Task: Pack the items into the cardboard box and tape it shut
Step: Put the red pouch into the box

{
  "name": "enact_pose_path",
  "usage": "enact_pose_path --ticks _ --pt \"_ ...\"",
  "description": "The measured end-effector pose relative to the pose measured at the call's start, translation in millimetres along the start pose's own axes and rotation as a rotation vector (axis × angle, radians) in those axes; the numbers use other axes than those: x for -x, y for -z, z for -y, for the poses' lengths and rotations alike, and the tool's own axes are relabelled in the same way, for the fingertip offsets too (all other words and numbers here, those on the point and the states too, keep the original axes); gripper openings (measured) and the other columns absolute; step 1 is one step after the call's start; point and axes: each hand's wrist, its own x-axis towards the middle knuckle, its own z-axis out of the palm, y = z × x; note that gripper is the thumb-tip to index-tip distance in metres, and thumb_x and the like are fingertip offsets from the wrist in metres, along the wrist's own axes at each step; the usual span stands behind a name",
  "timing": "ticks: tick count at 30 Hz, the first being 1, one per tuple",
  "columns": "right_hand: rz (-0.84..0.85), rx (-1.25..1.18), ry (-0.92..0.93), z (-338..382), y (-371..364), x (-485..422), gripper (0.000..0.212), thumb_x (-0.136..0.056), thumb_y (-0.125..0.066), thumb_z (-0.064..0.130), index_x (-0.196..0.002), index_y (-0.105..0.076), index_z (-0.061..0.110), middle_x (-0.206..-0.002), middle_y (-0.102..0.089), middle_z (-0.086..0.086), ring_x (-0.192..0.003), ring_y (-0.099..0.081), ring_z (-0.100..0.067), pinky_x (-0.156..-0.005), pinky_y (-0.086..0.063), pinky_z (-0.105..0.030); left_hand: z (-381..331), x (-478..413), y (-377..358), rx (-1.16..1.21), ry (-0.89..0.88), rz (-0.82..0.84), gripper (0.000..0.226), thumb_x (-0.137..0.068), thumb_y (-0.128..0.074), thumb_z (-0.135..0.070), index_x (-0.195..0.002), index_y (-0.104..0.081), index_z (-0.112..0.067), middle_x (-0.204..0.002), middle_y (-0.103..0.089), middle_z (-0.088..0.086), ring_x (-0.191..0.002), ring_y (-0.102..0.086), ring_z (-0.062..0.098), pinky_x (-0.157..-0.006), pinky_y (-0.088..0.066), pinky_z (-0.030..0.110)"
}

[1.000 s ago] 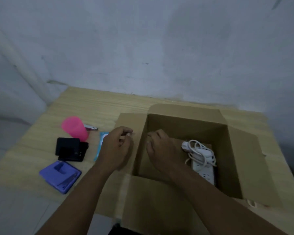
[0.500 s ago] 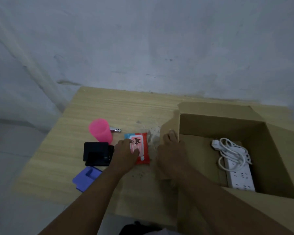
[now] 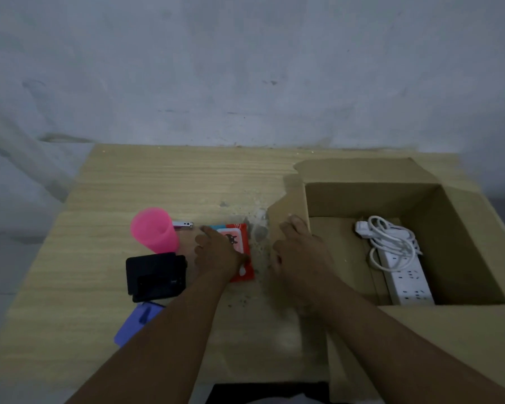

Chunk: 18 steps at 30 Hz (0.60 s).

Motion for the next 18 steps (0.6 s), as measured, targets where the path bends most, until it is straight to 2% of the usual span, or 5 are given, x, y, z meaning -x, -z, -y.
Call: enact_pose_path --ticks 2,5,10,14,18 --pt "0.028 -0.043 -0.009 0.4 2.6 0.5 0.027 -0.09 -0.049 0.033 -0.099 -0.071 0.021 -0.143 -0.044 -0.006 -0.145 -0.019 -0.021 -0.09 -0.046 -0.039 -0.8 -2.5 -0.5 0.042 0.004 0.009 0.133 -0.063 -0.089 -0.034 -0.151 0.006 -0.003 -0.144 -0.025 0.022 -0.126 -0.04 0.041 -0.095 -0.044 0.046" --pt "0.02 -0.084 -0.017 1.4 7.8 2.5 0.03 -0.092 -0.044 0.033 -0.098 -0.07 0.019 -0.144 -0.044 -0.005 -0.146 -0.018 -0.019 -0.092 -0.044 -0.038 0.2 -1.6 0.8 0.145 -0.044 0.032 0.098 -0.068 -0.087 -0.023 -0.139 -0.021 -0.005 -0.131 -0.038 0.019 -0.113 -0.053 0.039 -0.078 -0.054 0.042" --pt "-0.082 -0.113 -0.035 3.1 5.2 1.7 0.036 -0.086 -0.041 0.036 -0.085 -0.072 0.018 -0.13 -0.058 -0.004 -0.138 -0.036 -0.02 -0.084 -0.05 -0.039 3.6 3.0 8.9 0.216 -0.189 0.056 0.066 -0.074 -0.081 -0.019 -0.121 -0.036 -0.006 -0.117 -0.052 0.017 -0.097 -0.061 0.033 -0.05 -0.044 0.027" --pt "-0.094 -0.167 -0.002 0.8 1.2 -0.2 0.047 -0.083 -0.029 0.039 -0.087 -0.07 0.018 -0.118 -0.062 -0.002 -0.135 -0.039 -0.021 -0.086 -0.049 -0.039 -4.2 17.8 31.1 0.334 -0.314 -0.059 0.049 -0.077 -0.078 -0.018 -0.107 -0.04 -0.014 -0.107 -0.052 0.01 -0.091 -0.059 0.023 -0.049 -0.037 0.017" --pt "-0.172 -0.29 0.026 -3.1 -2.6 -0.7 0.031 -0.084 -0.042 0.033 -0.089 -0.066 0.015 -0.102 -0.064 -0.004 -0.118 -0.051 -0.024 -0.097 -0.044 -0.042 -25.9 40.5 61.8 0.549 -0.44 -0.111 0.052 -0.075 -0.079 -0.008 -0.111 -0.042 -0.016 -0.101 -0.057 0.0 -0.083 -0.061 0.011 -0.052 -0.045 0.013"
